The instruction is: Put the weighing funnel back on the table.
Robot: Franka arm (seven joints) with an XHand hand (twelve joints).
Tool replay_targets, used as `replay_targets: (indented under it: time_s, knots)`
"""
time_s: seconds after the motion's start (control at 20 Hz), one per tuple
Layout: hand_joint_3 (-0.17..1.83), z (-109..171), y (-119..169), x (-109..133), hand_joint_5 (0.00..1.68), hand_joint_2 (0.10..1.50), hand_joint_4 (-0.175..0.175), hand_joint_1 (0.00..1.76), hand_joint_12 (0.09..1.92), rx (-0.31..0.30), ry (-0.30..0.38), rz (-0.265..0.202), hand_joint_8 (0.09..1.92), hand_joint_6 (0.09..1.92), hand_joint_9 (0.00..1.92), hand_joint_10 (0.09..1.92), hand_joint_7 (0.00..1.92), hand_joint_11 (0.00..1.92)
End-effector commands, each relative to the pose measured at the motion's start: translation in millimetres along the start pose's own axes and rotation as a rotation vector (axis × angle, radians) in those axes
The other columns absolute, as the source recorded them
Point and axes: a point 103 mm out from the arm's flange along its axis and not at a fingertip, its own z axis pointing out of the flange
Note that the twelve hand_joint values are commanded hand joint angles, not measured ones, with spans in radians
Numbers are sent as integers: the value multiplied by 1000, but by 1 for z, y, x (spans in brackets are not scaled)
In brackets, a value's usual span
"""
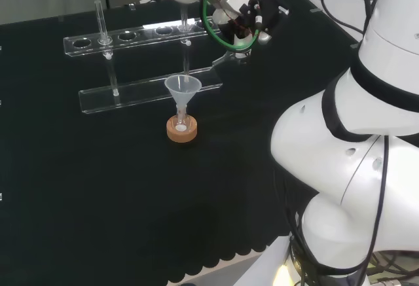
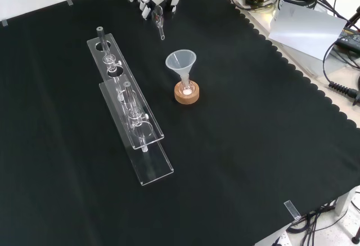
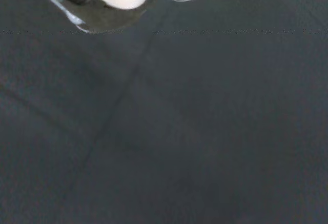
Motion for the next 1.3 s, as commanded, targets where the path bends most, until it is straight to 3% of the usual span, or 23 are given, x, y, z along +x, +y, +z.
replay_targets:
  time_s: [0.05, 0.5, 1.3]
  knots:
    - [26, 19, 20, 3, 1203, 994, 72, 1256, 929, -25, 89, -32, 486, 684, 1411, 91, 1287, 950]
    - [27, 49, 35, -5, 1203, 994, 73, 1256, 931, -31, 175, -37, 483, 685, 1411, 89, 1288, 940]
    - [28, 108, 84, 18, 1204, 994, 72, 1257, 935, -31, 311, -67, 480, 688, 1410, 87, 1288, 928]
